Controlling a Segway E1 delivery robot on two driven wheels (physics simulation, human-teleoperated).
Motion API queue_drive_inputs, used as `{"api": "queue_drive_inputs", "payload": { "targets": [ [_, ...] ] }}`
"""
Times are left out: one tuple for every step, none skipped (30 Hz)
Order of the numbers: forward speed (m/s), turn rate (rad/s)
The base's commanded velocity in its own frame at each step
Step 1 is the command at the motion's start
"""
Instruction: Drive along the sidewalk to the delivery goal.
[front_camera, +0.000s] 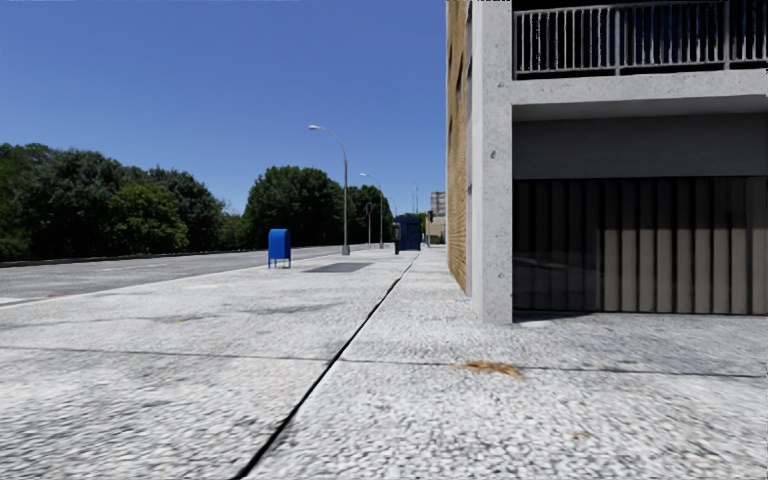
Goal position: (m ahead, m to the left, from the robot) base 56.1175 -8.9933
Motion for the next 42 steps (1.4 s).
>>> {"api": "queue_drive_inputs", "payload": {
  "targets": [
    [2.00,0.00],
    [2.00,0.00],
    [2.00,0.00],
    [2.00,0.00],
    [2.00,0.00],
    [2.00,0.00],
    [2.00,0.00],
    [2.00,0.00],
    [2.00,0.00],
    [2.00,0.00],
    [2.00,0.00],
    [2.00,0.00],
    [2.00,0.00],
    [2.00,0.00],
    [2.00,0.00],
    [2.00,0.00],
    [2.00,0.00],
    [2.00,0.00],
    [2.00,0.00],
    [2.00,0.00],
    [2.00,0.00],
    [2.00,0.00],
    [2.00,0.00],
    [2.00,0.00],
    [2.00,0.00],
    [2.00,0.00],
    [2.00,0.00],
    [2.00,0.00],
    [2.00,0.00],
    [2.00,0.00],
    [2.00,0.00],
    [2.00,0.00],
    [2.00,0.00],
    [2.00,0.00],
    [2.00,0.00],
    [2.00,0.00],
    [2.00,0.00],
    [2.00,0.00],
    [2.00,0.00],
    [2.00,0.00],
    [2.00,0.00],
    [2.00,0.00]
  ]
}}
